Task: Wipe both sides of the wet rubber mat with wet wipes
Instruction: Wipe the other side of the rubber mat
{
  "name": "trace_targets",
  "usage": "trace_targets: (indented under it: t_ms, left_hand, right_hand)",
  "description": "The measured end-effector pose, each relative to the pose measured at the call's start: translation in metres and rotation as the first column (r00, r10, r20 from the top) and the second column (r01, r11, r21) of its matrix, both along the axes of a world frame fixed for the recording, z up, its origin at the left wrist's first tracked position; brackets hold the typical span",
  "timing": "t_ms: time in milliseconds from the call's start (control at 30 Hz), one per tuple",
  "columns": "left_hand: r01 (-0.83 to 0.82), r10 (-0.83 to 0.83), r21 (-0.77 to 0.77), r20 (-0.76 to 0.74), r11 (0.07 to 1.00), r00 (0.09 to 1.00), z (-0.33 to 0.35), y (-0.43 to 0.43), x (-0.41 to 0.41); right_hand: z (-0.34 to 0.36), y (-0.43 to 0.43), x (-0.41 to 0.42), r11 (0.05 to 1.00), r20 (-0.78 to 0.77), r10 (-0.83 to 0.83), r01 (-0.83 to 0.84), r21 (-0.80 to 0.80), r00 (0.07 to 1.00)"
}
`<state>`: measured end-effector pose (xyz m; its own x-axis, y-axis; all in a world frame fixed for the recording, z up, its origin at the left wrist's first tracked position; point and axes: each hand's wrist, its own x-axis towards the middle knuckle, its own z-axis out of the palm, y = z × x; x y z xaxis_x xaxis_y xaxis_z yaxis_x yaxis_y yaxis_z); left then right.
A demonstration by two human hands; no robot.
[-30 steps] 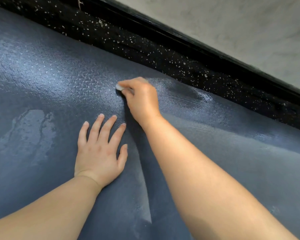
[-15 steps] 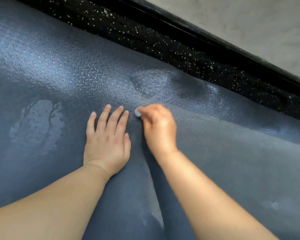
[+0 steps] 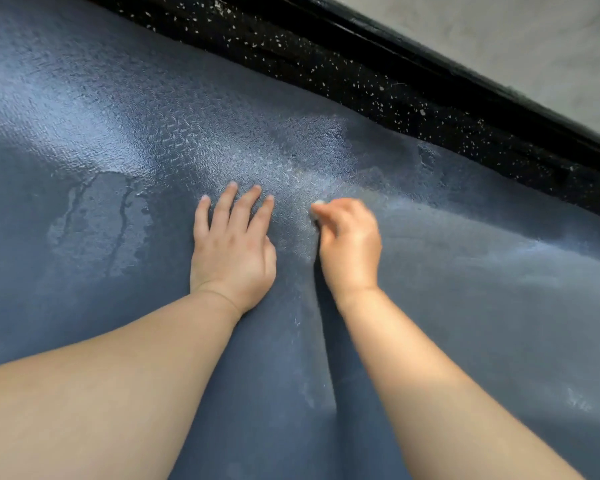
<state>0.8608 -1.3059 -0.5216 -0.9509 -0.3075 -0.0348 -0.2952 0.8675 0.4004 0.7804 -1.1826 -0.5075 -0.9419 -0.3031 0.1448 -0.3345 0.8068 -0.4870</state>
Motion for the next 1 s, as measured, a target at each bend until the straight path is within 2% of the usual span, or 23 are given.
trace_targets:
  t_ms: [67, 167, 200, 233, 267, 333, 400, 433, 500, 533, 600, 667, 733, 767, 800, 867, 933, 1000]
  left_hand:
    - [-0.025, 0.031, 0.101, -0.057, 0.995, 0.998, 0.002, -0.003, 0.000]
    - [-0.050, 0.067, 0.194, -0.082, 0.980, 0.994, 0.004, -0.007, 0.002]
    - [-0.041, 0.056, 0.201, -0.067, 0.979, 0.996, 0.004, -0.008, 0.002]
    - [-0.024, 0.033, 0.200, -0.041, 0.979, 0.999, 0.004, -0.010, 0.002]
    - [0.000, 0.002, 0.202, -0.010, 0.979, 1.000, 0.003, -0.012, 0.001]
    - [0.052, -0.071, 0.239, 0.072, 0.970, 0.995, 0.004, -0.019, -0.003]
    - [0.089, -0.141, 0.314, 0.146, 0.945, 0.979, 0.007, -0.028, -0.007]
    - [0.104, -0.173, 0.352, 0.172, 0.930, 0.970, 0.008, -0.032, -0.008]
    - [0.144, -0.245, 0.419, 0.199, 0.897, 0.949, 0.009, -0.040, -0.010]
    - [0.164, -0.278, 0.446, 0.204, 0.880, 0.939, 0.010, -0.043, -0.011]
    - [0.195, -0.321, 0.474, 0.199, 0.859, 0.926, 0.013, -0.048, -0.012]
    - [0.234, -0.333, 0.439, 0.162, 0.867, 0.929, 0.016, -0.053, -0.007]
    - [0.299, -0.355, 0.356, 0.102, 0.885, 0.929, 0.017, -0.056, 0.012]
    - [0.319, -0.355, 0.311, 0.066, 0.895, 0.932, 0.016, -0.057, 0.026]
    - [0.322, -0.341, 0.271, 0.026, 0.907, 0.940, 0.015, -0.058, 0.044]
    - [0.314, -0.313, 0.194, -0.037, 0.929, 0.949, 0.014, -0.066, 0.078]
    - [0.339, -0.335, 0.102, -0.049, 0.935, 0.941, 0.012, -0.077, 0.104]
    - [0.390, -0.390, 0.016, -0.012, 0.921, 0.921, 0.010, -0.087, 0.121]
  right_hand:
    - [0.004, 0.002, 0.050, 0.991, -0.008, 0.136, -0.136, 0.022, 0.991]
    - [0.017, 0.014, 0.109, 0.918, 0.120, 0.394, -0.397, 0.003, 0.911]
    - [0.022, 0.019, 0.114, 0.892, 0.139, 0.449, -0.452, -0.010, 0.883]
    - [0.026, 0.023, 0.108, 0.897, 0.136, 0.440, -0.441, -0.030, 0.887]
    - [0.028, 0.027, 0.097, 0.939, 0.113, 0.344, -0.341, -0.044, 0.932]
    - [0.029, 0.032, 0.063, 0.998, 0.083, -0.032, 0.035, -0.043, 0.996]
    - [0.028, 0.036, 0.038, 0.929, 0.196, -0.362, 0.370, -0.004, 0.911]
    - [0.022, 0.036, 0.036, 0.890, 0.241, -0.444, 0.457, 0.003, 0.863]
    - [0.013, 0.024, 0.052, 0.860, 0.276, -0.494, 0.511, 0.015, 0.824]
    - [0.011, 0.013, 0.070, 0.871, 0.270, -0.476, 0.490, 0.017, 0.837]
    - [0.007, -0.008, 0.121, 0.941, 0.230, -0.330, 0.337, 0.008, 0.916]
    - [0.010, -0.023, 0.177, 0.994, 0.236, -0.111, 0.111, 0.013, 0.965]
    - [0.018, -0.023, 0.215, 0.998, 0.361, 0.035, -0.011, -0.069, 0.932]
    - [0.023, -0.017, 0.223, 0.989, 0.427, 0.057, 0.007, -0.147, 0.902]
    - [0.029, -0.008, 0.222, 0.973, 0.452, 0.015, 0.090, -0.212, 0.892]
    - [0.037, 0.014, 0.202, 0.899, 0.411, -0.232, 0.356, -0.255, 0.881]
    - [0.038, 0.040, 0.172, 0.794, 0.356, -0.503, 0.584, -0.169, 0.787]
    - [0.033, 0.062, 0.150, 0.683, 0.359, -0.651, 0.723, -0.108, 0.669]
